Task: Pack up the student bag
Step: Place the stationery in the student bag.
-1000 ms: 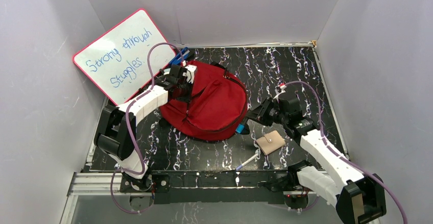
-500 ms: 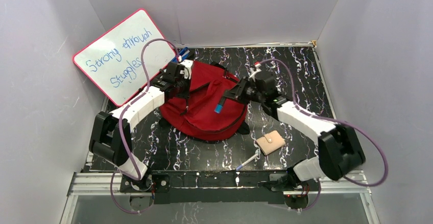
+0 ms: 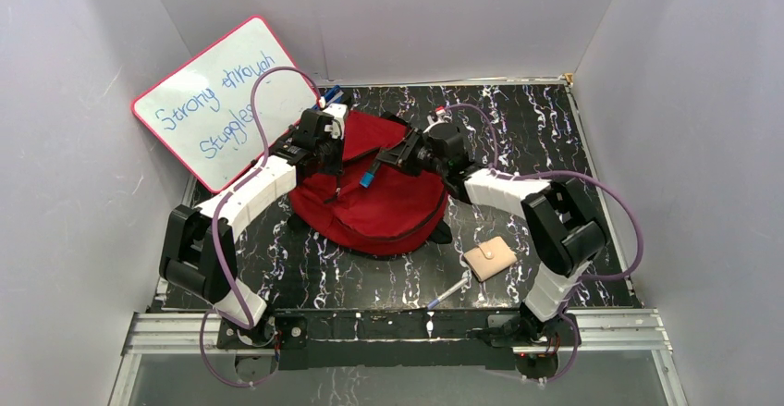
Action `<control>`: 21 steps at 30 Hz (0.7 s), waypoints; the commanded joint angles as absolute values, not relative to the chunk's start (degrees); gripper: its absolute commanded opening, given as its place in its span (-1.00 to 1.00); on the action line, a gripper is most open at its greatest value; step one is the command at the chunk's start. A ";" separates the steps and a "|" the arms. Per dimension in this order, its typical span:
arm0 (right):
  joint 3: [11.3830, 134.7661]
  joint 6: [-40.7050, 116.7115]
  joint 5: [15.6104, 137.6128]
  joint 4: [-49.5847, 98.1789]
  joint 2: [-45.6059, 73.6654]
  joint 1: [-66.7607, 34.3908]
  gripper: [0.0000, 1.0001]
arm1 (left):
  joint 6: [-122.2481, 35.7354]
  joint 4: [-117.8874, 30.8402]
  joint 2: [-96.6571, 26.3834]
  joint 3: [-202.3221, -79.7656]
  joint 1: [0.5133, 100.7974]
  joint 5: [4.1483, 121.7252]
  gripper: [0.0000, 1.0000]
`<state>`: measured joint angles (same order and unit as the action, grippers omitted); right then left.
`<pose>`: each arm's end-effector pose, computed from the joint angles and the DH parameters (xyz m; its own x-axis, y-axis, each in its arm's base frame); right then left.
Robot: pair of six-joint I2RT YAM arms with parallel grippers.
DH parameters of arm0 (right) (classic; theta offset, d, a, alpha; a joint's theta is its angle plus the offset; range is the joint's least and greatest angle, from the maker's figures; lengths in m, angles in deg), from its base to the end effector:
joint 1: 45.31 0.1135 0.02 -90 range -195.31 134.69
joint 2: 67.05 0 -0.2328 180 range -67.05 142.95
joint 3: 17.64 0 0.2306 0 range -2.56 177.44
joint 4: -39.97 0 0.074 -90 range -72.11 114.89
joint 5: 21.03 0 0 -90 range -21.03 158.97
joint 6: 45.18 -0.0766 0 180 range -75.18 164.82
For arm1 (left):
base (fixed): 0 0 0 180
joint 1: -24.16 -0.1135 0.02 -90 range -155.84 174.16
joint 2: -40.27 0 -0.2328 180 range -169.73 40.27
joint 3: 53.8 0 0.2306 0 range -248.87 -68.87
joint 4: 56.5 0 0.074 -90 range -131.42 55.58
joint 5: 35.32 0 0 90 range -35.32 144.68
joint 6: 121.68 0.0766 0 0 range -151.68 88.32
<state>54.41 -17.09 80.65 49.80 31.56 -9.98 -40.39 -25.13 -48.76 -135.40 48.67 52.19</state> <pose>0.3205 0.2462 0.1977 -0.7497 0.5275 -0.3995 -0.1339 0.4703 0.8723 0.3308 -0.1472 0.2221 -0.6217 0.1172 -0.7745 0.2929 0.9518 -0.0911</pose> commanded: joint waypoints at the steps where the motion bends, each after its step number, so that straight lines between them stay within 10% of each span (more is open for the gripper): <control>1: 60.03 -20.27 79.55 58.12 33.45 -10.00 -1.00 | -40.82 -26.28 -44.66 -137.00 48.68 52.17 -1.00; 21: 61.33 -20.03 72.00 54.51 41.13 -4.30 -1.00 | -42.18 -26.93 -45.07 -138.07 48.68 54.30 -1.00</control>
